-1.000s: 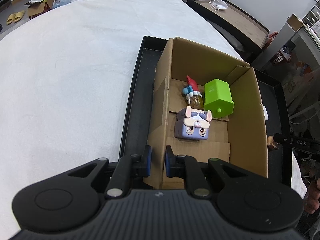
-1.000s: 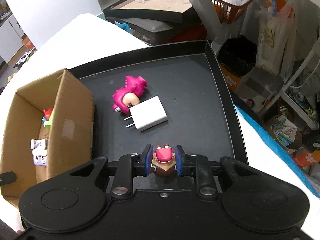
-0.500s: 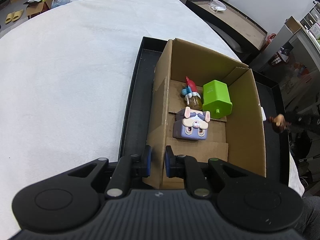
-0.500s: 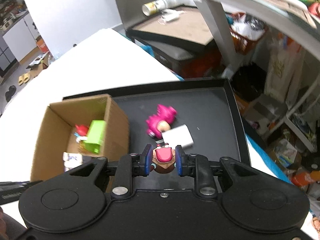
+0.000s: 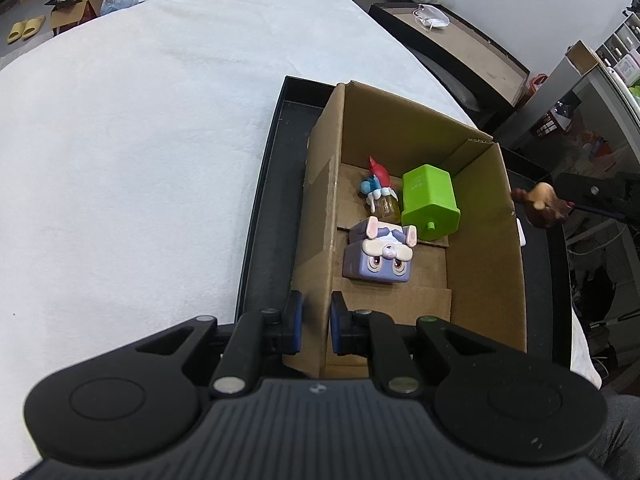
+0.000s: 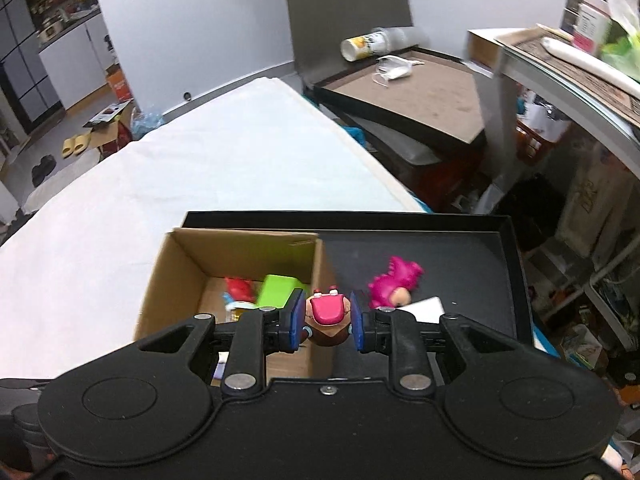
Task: Organize rigid objects
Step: 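Lift and carry the girl doll with the right gripper into the box, then open the right gripper to drop the doll beside the bunny cube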
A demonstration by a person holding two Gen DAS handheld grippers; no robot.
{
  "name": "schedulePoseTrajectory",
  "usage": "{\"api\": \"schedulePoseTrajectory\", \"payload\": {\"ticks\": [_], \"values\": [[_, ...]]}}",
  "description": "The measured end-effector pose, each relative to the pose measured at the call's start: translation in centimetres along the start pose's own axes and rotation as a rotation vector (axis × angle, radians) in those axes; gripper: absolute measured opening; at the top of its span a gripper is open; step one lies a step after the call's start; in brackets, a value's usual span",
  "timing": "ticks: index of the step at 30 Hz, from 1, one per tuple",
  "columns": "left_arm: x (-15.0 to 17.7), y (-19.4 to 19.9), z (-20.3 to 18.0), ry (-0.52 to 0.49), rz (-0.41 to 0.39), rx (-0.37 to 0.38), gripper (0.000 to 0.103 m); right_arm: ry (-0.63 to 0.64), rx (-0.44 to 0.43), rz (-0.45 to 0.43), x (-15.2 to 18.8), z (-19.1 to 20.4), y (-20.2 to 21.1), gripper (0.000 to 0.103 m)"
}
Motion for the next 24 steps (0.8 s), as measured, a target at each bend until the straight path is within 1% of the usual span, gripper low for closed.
{"api": "schedulePoseTrajectory", "payload": {"ticks": [4,19,22,24], "values": [[0.0,0.1,-0.1,-0.007,-0.003,0.001,0.013,0.023,-0.015,0.001,-0.1,1.9,0.0,0.024],[-0.1,0.1,0.0,-0.003,-0.007,0.012,0.013,0.096,-0.051,0.030,0.0,6.9,-1.0,0.024],[-0.1,0.1,0.0,-0.004,-0.005,0.012,0.013,0.096,-0.067,0.034,-0.1,7.9,-1.2,0.024],[-0.1,0.1,-0.1,-0.006,-0.005,0.011,0.013,0.093,-0.092,0.028,-0.3,8.5,-1.1,0.024]]}}
Point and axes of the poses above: each gripper's, at about its wrist camera, not at the fingertips, and y roughly against the way its jaws point, z to its left, x to its underside, the point moved 9 cm from there along -y, roughly the way its jaws point, and after that the axes turned 10 degrees about x, right-handed, at the moved point
